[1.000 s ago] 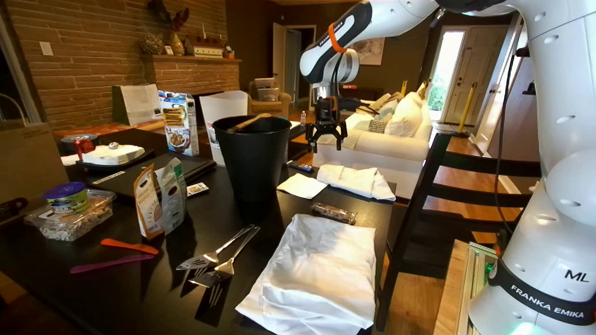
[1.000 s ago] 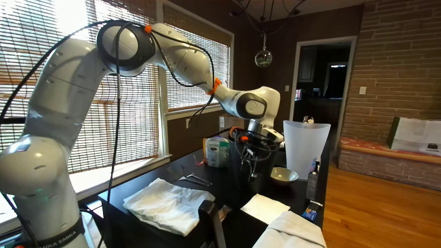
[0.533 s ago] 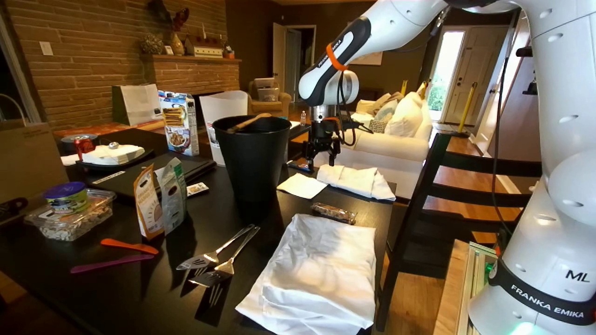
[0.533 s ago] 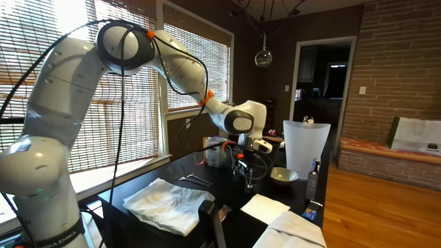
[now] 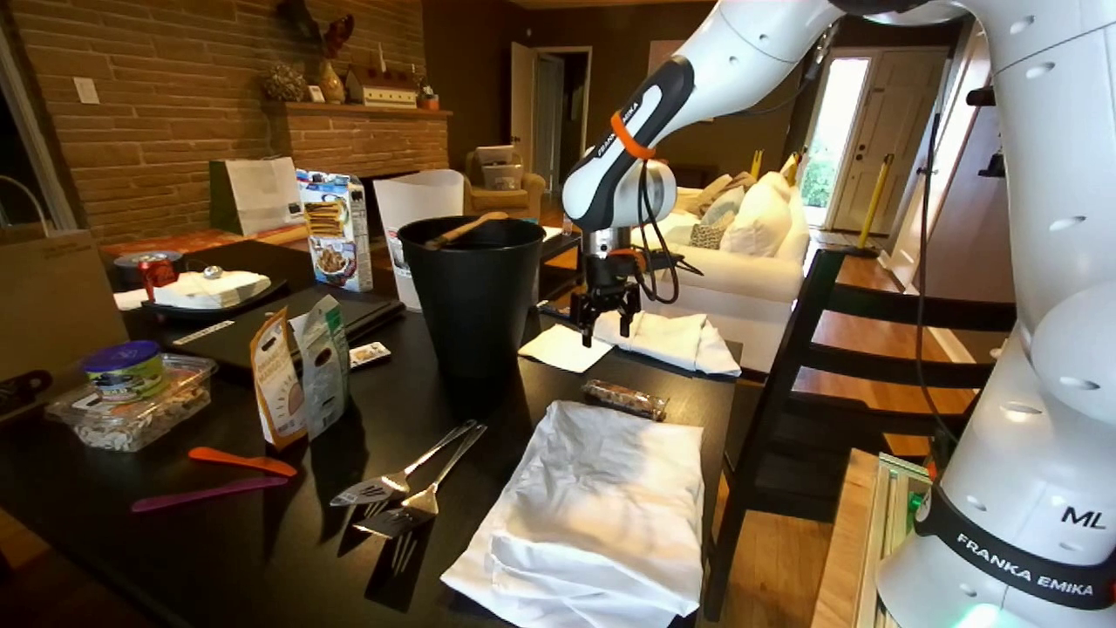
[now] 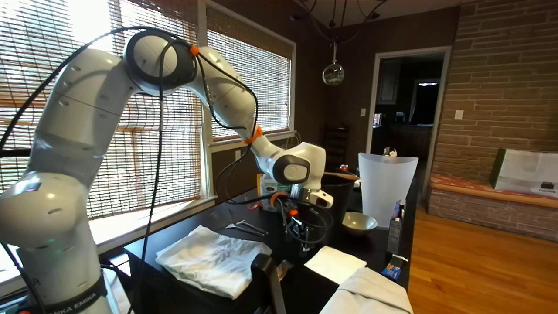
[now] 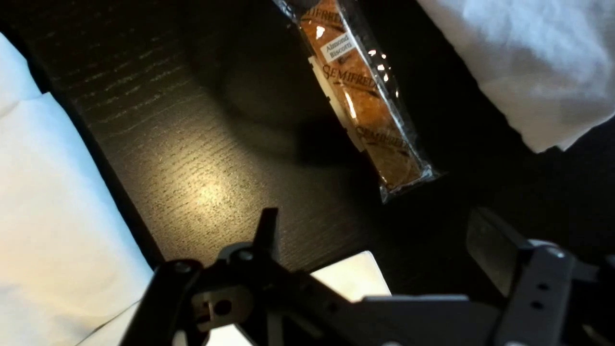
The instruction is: Put the wooden spoon on the black bin then put the napkin on the spoon.
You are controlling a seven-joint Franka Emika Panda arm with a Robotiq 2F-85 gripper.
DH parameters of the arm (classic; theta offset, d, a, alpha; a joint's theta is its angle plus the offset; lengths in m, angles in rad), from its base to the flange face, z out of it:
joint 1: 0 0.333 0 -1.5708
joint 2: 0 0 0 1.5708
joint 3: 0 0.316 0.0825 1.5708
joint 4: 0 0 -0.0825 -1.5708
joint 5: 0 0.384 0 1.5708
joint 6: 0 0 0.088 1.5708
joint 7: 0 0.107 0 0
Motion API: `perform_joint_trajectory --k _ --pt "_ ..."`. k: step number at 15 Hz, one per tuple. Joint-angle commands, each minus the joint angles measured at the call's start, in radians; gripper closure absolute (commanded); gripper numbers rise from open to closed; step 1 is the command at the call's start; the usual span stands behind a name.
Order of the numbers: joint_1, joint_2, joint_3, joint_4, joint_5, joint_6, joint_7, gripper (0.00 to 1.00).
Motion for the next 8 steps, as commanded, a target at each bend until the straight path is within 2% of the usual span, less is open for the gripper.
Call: perform_joint_trajectory --k 1,8 --pt "0.007 0.011 -0.003 -0.03 -0.025 0.08 0.018 0.0" --pt "0.008 0.089 0.0 -0.01 -0.012 0.192 0.053 0.0"
